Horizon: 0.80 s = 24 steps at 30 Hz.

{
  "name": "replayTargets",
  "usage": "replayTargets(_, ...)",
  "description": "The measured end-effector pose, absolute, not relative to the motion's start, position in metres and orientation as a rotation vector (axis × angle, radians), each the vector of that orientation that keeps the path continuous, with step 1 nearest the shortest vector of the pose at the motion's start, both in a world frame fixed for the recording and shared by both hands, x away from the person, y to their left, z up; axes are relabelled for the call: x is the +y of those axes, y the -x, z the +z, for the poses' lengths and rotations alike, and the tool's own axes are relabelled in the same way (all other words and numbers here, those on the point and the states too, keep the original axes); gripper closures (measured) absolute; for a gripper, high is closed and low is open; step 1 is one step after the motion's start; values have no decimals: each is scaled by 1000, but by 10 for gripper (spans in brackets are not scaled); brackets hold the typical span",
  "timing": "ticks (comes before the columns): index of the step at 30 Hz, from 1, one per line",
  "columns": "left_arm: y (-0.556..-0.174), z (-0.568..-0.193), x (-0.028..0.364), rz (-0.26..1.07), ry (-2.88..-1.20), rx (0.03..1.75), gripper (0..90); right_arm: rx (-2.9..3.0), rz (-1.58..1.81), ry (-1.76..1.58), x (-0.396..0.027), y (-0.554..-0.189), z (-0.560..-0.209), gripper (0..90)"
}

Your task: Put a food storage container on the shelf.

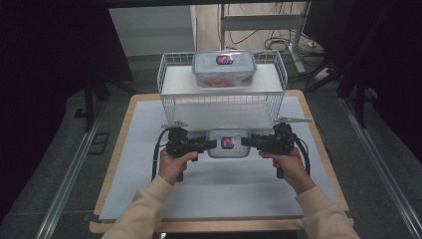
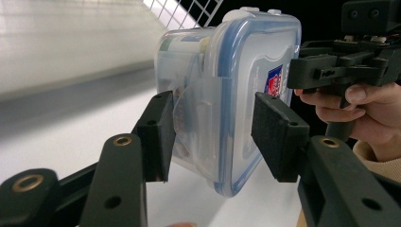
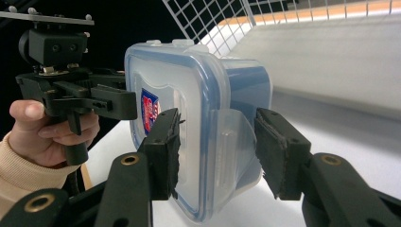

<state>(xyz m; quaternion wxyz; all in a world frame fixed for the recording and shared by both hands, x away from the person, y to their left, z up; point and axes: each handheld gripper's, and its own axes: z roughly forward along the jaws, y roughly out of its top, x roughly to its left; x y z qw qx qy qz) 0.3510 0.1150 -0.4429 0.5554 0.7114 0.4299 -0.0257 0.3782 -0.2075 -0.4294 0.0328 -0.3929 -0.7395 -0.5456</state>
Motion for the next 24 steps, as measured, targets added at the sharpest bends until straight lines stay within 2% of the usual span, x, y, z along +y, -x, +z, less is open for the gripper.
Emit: replayTargets(24, -375, -375, 120, 37, -1667, 941, 506, -2321, -1790, 1146, -202, -402, -362, 520)
